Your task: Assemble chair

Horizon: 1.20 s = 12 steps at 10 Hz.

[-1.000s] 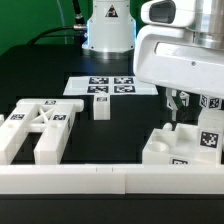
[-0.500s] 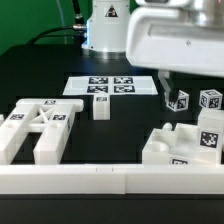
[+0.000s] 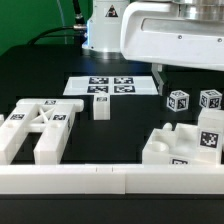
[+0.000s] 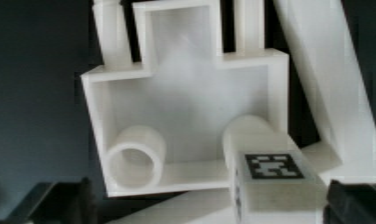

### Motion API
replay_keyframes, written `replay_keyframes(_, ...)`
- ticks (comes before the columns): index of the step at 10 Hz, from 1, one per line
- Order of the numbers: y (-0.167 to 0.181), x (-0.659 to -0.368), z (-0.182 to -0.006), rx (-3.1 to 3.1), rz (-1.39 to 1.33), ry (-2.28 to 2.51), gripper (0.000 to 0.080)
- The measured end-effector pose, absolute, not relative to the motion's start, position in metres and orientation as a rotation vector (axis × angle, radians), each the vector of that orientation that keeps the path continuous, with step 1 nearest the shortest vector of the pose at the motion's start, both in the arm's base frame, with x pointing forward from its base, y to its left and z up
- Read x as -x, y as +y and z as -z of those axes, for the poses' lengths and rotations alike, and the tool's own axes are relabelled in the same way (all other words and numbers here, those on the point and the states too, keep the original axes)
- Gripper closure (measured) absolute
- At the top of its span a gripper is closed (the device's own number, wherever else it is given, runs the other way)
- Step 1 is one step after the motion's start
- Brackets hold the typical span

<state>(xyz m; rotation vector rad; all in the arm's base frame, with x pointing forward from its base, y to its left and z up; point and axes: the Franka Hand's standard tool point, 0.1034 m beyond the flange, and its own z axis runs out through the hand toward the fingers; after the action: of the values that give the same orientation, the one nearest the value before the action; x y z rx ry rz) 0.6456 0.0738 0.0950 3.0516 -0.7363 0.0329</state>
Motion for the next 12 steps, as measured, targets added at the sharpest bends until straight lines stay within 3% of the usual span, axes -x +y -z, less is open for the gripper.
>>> replay_keyframes(2,0.064,-0.63,-0.098,-3.092,-0.07,-0.576,0.0151)
replay_keyframes(3,0.048,-0.598,-0.1,-3.109,-0.062,-0.466,0.0151)
replay_keyframes(6,-0.01,-0.549,-0.093,-3.12,-0.069,-0.268,0.0151)
replay_keyframes(10,-0.007,-0.549,-0.091,-3.12,-0.066,-0.249,0.0151)
replay_keyframes(12,-0.024,-0.535,-0.08,-3.119,-0.035,-0.01,0.0151)
